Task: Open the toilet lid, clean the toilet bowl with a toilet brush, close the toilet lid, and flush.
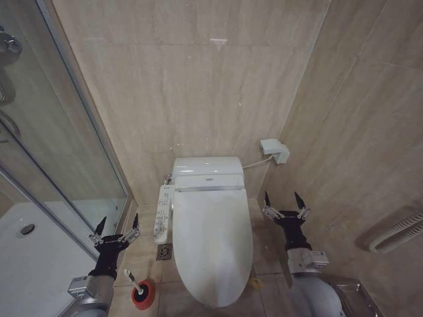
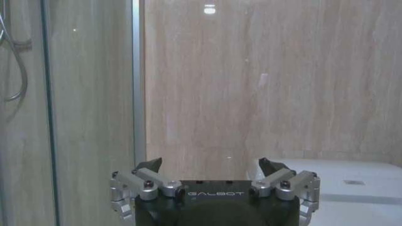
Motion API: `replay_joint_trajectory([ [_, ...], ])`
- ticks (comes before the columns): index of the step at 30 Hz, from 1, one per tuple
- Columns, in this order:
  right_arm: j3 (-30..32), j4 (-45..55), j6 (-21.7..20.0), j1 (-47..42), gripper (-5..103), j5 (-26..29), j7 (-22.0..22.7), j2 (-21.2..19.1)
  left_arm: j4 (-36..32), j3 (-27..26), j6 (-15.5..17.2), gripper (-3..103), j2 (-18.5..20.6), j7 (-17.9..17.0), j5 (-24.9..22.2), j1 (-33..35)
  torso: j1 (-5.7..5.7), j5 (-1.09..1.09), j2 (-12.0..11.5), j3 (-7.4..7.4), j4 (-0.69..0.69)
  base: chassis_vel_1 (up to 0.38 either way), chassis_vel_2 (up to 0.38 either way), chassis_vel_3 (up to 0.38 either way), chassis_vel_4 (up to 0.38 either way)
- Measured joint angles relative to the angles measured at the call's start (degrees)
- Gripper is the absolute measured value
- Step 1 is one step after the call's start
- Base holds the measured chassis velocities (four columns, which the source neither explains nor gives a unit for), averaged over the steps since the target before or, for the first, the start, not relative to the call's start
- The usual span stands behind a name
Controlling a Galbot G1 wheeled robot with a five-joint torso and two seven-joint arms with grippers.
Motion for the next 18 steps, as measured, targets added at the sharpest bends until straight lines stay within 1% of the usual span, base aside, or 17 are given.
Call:
replay_joint_trajectory([
  [10, 0.0, 0.0, 0.0, 0.0, 100, 0.0, 0.0, 0.0, 2.55, 0.15, -3.3, 99, -0.42, 1.01, -0.44, -1.04, 0.0, 0.0, 0.0, 0.0, 0.0, 0.0, 0.0, 0.0, 0.0],
  [16, 0.0, 0.0, 0.0, 0.0, 100, 0.0, 0.0, 0.0, 2.96, 0.16, -3.32, 99, -0.36, 0.99, -0.79, -1.34, 0.0, 0.0, 0.0, 0.0, 0.0, 0.0, 0.0, 0.0, 0.0],
  [17, 0.0, 0.0, 0.0, 0.0, 100, 0.0, 0.0, 0.0, 3.02, 0.15, -3.3, 96, -0.33, 0.98, -0.88, -1.45, 0.0, 0.0, 0.0, 0.0, 0.0, 0.0, 0.0, 0.0, 0.0],
  [18, 0.0, 0.0, 0.0, 0.0, 100, 0.0, 0.0, 0.0, 3.09, 0.15, -3.27, 96, -0.29, 0.98, -0.94, -1.56, 0.0, 0.0, 0.0, 0.0, 0.0, 0.0, 0.0, 0.0, 0.0],
])
